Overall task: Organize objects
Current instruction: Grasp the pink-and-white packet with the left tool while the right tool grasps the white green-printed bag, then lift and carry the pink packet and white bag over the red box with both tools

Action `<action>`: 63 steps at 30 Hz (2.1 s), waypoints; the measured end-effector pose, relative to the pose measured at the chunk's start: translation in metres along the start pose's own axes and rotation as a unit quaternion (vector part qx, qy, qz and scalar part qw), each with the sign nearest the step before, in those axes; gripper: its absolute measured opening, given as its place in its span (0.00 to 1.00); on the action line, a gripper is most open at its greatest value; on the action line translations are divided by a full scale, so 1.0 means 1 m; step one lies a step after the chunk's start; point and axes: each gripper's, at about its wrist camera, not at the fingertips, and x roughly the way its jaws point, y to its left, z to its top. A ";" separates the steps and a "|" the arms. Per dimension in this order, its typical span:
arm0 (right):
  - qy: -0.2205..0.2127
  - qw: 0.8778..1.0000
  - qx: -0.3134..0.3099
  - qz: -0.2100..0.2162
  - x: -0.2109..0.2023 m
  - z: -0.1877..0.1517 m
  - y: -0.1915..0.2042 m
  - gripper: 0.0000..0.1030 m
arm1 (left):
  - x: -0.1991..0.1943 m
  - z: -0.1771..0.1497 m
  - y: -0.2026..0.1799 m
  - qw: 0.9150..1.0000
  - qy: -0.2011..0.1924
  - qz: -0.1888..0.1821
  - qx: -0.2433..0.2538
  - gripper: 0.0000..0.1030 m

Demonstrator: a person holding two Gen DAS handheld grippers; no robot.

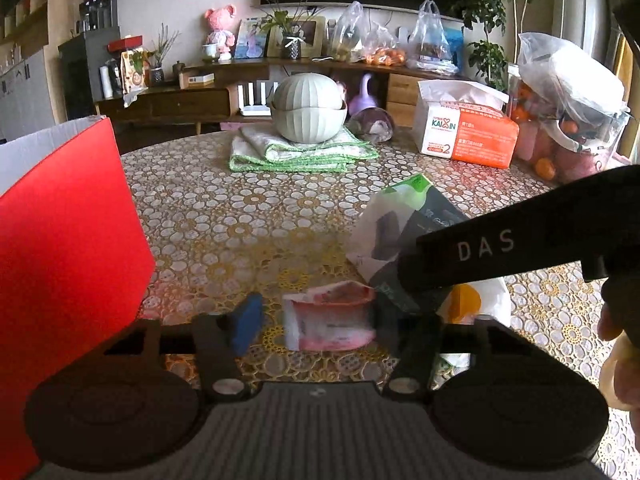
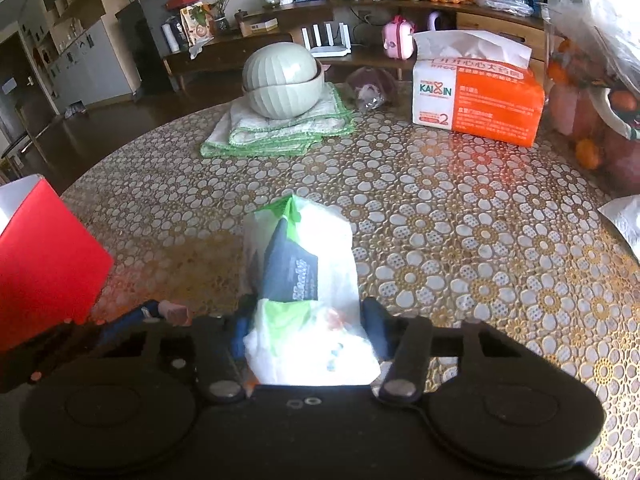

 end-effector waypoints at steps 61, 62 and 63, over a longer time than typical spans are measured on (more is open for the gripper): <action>-0.025 0.989 -0.125 0.080 -0.193 -0.071 0.175 0.39 | -0.254 -0.027 0.135 0.996 -0.042 -0.074 0.002 0.45; -0.025 0.988 -0.129 0.080 -0.190 -0.070 0.180 0.39 | -0.255 -0.026 0.141 0.997 -0.043 -0.069 0.003 0.45; -0.025 0.988 -0.131 0.081 -0.188 -0.068 0.186 0.39 | -0.256 -0.024 0.147 0.997 -0.045 -0.064 0.004 0.45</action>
